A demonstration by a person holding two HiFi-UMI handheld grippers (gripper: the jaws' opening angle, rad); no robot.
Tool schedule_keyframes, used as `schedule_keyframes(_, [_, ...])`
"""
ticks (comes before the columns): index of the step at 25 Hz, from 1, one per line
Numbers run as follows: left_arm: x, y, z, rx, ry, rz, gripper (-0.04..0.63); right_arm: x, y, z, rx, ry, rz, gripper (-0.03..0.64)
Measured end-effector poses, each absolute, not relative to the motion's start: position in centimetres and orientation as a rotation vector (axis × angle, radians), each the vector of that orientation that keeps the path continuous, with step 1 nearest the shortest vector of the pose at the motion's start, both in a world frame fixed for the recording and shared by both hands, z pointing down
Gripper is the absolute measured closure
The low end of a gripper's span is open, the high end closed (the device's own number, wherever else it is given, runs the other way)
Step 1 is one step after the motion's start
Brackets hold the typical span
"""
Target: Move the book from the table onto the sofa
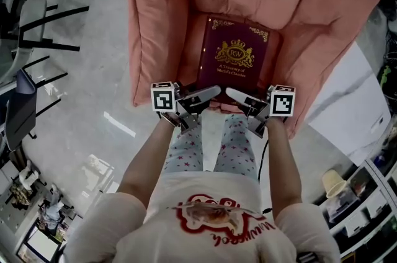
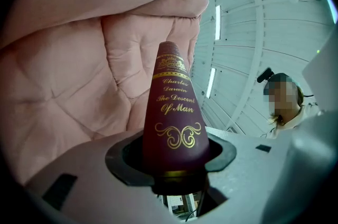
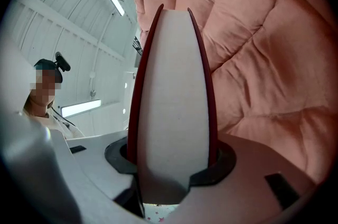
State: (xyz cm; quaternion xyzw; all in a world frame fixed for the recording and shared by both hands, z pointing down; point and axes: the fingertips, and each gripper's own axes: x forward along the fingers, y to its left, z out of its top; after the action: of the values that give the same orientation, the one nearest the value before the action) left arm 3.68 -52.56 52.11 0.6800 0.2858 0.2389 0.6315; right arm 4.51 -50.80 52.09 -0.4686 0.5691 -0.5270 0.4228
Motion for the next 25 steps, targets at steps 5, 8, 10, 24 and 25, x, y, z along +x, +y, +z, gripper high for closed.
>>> schedule_keyframes(5, [3.4, -52.0, 52.7, 1.556, 0.635, 0.554, 0.364, 4.3, -50.3, 52.7, -1.151, 1.421, -1.333, 0.396])
schedule_keyframes(8, [2.9, -53.2, 54.1, 1.553, 0.632, 0.568, 0.364, 3.8, -51.4, 54.4, -1.152, 1.416, -1.349, 0.396])
schedule_keyframes(10, [2.7, -53.9, 54.9, 1.557, 0.635, 0.578, 0.364, 3.6, -52.2, 55.2, -1.148, 1.407, -1.351, 0.396])
schedule_keyframes(24, [2.8, -53.3, 57.5, 1.640, 0.591, 0.639, 0.364, 3.6, -51.7, 58.0, -1.150, 1.347, -1.370, 0.396])
schedule_keyframes(25, [3.0, -53.3, 57.8, 1.648, 0.581, 0.637, 0.364, 3.8, -51.7, 58.3, -1.149, 1.331, -1.370, 0.396])
